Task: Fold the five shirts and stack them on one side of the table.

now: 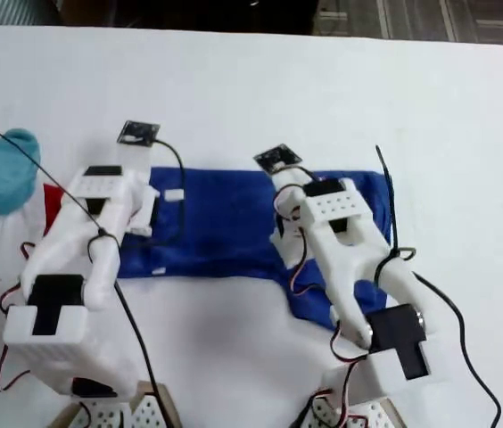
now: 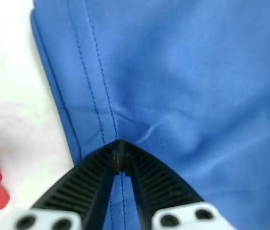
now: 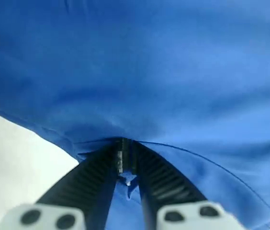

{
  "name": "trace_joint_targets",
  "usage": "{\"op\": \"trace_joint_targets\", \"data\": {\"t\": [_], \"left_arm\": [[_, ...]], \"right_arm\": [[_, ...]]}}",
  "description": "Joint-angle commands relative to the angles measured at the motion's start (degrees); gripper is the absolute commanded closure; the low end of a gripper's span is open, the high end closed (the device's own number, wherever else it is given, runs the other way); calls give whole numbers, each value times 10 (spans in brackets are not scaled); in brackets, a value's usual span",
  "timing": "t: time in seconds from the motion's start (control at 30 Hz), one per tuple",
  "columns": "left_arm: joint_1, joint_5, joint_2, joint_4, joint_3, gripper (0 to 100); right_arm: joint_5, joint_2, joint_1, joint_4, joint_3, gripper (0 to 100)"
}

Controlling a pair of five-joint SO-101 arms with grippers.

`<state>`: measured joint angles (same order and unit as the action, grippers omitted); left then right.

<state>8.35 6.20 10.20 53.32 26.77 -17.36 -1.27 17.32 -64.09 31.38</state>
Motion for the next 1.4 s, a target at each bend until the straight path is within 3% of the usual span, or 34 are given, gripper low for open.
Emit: {"op": "trace_joint_targets", "data": {"t": [0.0, 0.13, 0.53, 0.8, 1.07, 1.37], "left_arm": [[4, -4, -3, -18, 0, 974], [4, -4, -3, -18, 0, 974], [4, -4, -3, -18, 0, 974], [4, -4, -3, -18, 0, 974], [4, -4, -3, -18, 0, 974], [4, -4, -3, -18, 0, 974]], "right_arm": [[4, 6, 1, -29, -25, 978], [-2, 37, 6, -85, -25, 978], [-135, 73, 3, -179, -4, 978], [-134, 211, -26, -139, 2, 978], [-138, 99, -119, -48, 40, 978], [-139, 78, -110, -95, 37, 978]]}}
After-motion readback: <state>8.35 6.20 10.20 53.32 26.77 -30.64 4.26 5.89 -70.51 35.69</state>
